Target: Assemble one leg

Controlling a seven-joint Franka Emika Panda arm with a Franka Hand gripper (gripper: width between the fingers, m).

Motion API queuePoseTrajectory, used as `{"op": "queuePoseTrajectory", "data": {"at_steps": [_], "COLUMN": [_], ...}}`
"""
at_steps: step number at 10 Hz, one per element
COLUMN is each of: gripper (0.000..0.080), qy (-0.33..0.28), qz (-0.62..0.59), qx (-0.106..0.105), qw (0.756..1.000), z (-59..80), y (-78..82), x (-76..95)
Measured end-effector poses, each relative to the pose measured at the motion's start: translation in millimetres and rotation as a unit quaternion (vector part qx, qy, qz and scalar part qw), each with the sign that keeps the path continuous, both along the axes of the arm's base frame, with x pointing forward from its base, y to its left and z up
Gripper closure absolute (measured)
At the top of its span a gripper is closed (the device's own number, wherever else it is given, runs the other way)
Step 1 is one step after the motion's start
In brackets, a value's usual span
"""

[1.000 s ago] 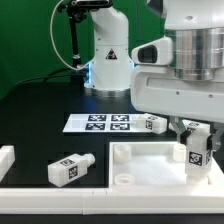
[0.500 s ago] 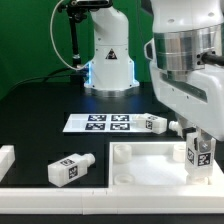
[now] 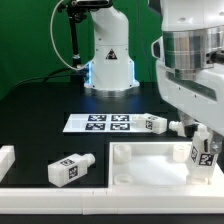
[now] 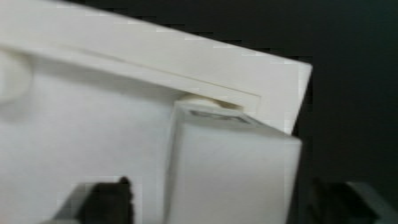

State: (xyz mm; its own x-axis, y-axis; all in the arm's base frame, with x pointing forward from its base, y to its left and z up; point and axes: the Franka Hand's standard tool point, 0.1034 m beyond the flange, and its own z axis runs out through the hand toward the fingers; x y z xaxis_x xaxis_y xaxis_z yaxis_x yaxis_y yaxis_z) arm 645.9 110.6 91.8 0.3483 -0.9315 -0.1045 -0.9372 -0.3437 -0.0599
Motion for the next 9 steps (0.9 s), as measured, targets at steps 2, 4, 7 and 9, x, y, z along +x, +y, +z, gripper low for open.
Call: {"op": "queuePoseTrajectory", "data": {"at_steps": [2, 4, 7, 9], "gripper": [0.0189, 0.0151, 0.0151, 0.0151], "qy": [-0.023, -0.034, -0.058, -0.059], "qz": [0.156, 0.211, 0.467, 0.457], "qx": [-0.015, -0.019, -0.052, -0.053], "qw": [0.987, 0.977, 0.881, 0.886], "z": [-3.2, -5.4, -10.7, -12.5], "y": [10.2, 8.7, 1.1, -0.6], "x": [-2.4, -4.5, -1.3, -1.8]}}
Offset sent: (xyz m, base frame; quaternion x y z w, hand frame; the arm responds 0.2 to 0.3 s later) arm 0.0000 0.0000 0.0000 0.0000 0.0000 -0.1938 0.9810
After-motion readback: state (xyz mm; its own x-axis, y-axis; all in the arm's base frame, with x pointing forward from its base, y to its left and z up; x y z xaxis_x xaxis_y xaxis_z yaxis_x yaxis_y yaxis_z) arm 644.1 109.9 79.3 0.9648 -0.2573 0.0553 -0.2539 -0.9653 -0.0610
